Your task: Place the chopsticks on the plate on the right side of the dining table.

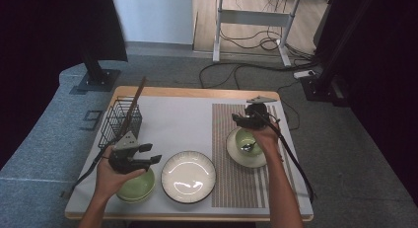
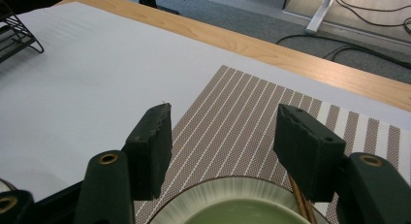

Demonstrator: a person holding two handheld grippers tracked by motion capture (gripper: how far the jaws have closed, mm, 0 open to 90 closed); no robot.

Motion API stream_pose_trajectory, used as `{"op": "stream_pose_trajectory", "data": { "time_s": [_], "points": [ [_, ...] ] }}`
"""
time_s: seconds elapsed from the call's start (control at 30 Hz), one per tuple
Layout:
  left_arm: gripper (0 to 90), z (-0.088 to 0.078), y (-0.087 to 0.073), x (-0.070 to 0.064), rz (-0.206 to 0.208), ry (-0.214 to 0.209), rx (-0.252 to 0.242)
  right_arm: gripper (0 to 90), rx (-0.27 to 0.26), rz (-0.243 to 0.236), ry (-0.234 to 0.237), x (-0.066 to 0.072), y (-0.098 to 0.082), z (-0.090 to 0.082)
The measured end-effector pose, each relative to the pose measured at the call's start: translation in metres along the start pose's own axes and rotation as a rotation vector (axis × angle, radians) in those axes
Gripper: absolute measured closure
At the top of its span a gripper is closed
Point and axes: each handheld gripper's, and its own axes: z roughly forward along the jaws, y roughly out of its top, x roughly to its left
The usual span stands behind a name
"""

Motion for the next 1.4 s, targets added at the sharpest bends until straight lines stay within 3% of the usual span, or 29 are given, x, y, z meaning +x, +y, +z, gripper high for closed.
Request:
{"op": "stream_pose_trajectory", "data": {
  "time_s": [0.13,0.9,1.4],
  "points": [
    [42.9,-0.001,0.0,0.001,-0.001,0.004,-0.002,38.8,-0.006,0.022,0.01,-0.002,0.004,0.007],
    [42.8,0.002,-0.001,0.001,0.003,-0.002,0.006,38.3,0.04,0.007,-0.027,-0.007,0.018,0.028],
    [42.7,0.001,-0.001,0.001,0.002,-0.002,0.002,36.7,0.065,0.025,-0.034,-0.011,0.022,0.04]
  ]
}}
